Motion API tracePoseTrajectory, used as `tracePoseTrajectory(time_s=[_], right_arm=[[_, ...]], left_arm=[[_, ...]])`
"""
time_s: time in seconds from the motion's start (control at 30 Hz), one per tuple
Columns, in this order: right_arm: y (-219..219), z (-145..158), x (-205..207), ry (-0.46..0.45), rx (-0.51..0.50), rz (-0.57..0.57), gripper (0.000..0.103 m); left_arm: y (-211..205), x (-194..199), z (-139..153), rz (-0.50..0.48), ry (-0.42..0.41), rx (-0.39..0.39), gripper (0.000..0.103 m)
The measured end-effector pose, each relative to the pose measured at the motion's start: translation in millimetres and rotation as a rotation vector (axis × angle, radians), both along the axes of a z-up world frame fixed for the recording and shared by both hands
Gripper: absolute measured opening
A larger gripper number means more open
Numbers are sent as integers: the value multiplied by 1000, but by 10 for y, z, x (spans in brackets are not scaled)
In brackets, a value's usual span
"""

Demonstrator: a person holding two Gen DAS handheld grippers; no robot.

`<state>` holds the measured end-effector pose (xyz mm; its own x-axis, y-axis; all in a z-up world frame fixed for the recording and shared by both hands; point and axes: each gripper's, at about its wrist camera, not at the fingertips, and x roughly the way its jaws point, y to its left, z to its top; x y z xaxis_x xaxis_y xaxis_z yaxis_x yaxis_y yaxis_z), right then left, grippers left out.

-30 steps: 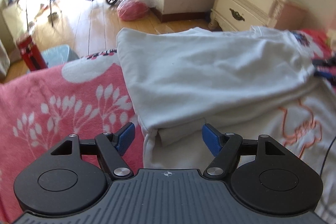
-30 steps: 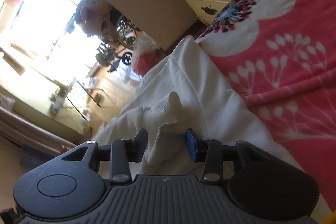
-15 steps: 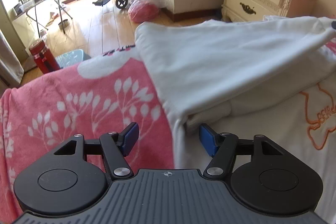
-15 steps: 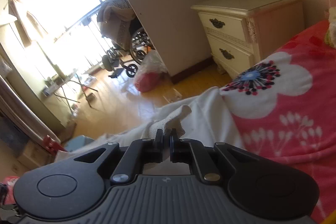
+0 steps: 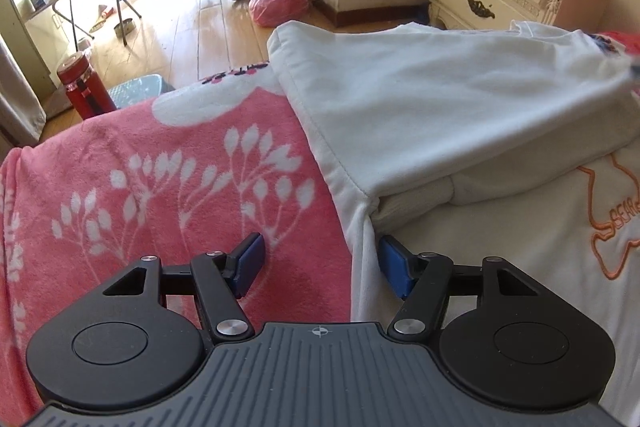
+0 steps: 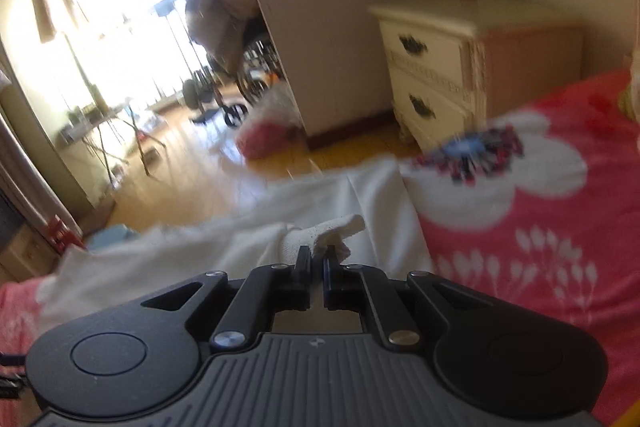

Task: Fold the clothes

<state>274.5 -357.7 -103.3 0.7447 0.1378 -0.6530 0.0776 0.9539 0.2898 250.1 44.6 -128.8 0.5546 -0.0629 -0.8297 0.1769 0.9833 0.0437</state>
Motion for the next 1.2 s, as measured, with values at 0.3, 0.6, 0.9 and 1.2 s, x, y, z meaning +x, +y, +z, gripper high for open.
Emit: tracePoseTrajectory(time_s=[0.3, 0.6, 0.9, 1.2], right_arm=[[-21, 288, 18, -120, -4, 33, 5], [-16, -336, -147, 30, -173, 86, 8], [-71, 111, -152, 7, -178, -73, 40], [451, -136, 197, -5, -203, 166, 25]], left_arm=[[-26, -12, 7, -22, 10, 9, 64], [21, -32, 23, -39, 27, -13, 66], [355, 64, 387, 16, -12, -229, 80], [10, 491, 55, 62, -33, -114, 80]])
